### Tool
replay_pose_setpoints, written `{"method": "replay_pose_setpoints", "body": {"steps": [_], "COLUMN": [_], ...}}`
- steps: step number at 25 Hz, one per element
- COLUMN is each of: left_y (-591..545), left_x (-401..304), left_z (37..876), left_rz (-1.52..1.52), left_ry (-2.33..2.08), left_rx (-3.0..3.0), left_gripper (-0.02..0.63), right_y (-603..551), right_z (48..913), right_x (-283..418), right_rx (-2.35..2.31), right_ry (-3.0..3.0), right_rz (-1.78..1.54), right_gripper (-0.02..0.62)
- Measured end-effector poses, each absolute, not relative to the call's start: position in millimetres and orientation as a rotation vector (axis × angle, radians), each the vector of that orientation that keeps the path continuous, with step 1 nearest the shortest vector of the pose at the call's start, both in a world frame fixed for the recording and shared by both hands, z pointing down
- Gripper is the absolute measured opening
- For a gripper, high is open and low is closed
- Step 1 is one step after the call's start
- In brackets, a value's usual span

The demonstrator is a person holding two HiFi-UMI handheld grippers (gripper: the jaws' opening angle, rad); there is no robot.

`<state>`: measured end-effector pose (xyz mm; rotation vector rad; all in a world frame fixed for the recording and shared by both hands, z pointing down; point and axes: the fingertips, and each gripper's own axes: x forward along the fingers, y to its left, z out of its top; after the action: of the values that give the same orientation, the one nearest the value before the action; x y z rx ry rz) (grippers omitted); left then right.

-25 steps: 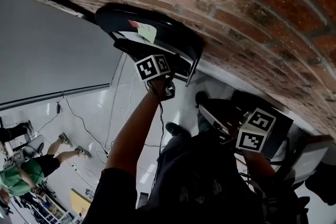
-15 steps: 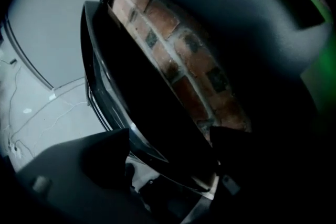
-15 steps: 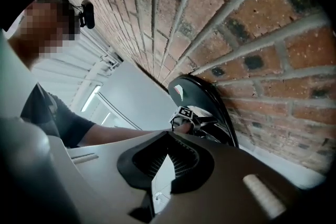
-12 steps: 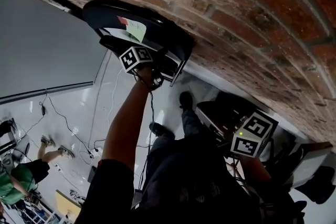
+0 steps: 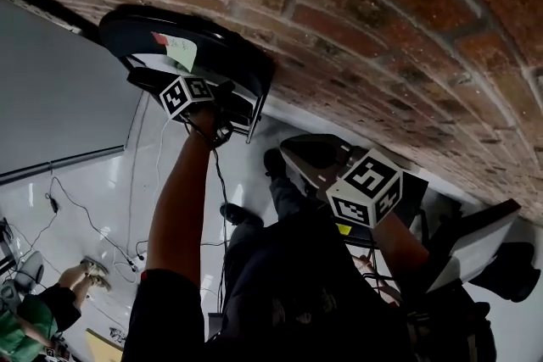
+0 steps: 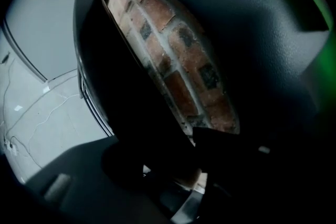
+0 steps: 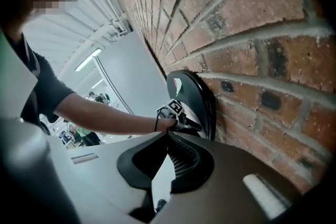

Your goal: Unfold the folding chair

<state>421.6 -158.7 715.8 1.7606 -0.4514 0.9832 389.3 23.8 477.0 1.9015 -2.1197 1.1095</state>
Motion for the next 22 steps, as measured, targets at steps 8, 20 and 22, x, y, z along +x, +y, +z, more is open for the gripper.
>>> {"method": "replay_pose_setpoints", "body": {"steps": [8, 20, 22], "left_y": [-149, -140, -137], "left_x": [407, 384, 375], "left_z": [718, 707, 709], "left_rz": [1.012, 0.974, 0.991], "left_ry": [-0.45, -0.418, -0.423], "left_rx": [1.76, 1.756, 1.741], "left_gripper": [0.272, 0.272, 0.272], "right_y": [16, -44, -49], "right_z": [506, 539, 535], "right_x": [417, 456, 459], "right_rx": [1.864, 1.811, 1.814], "right_ry": [-1.937, -1.777, -1.765], "right_rz": [1.0, 0.87, 0.838], "right_gripper": [0.167, 0.232, 0.232]}}
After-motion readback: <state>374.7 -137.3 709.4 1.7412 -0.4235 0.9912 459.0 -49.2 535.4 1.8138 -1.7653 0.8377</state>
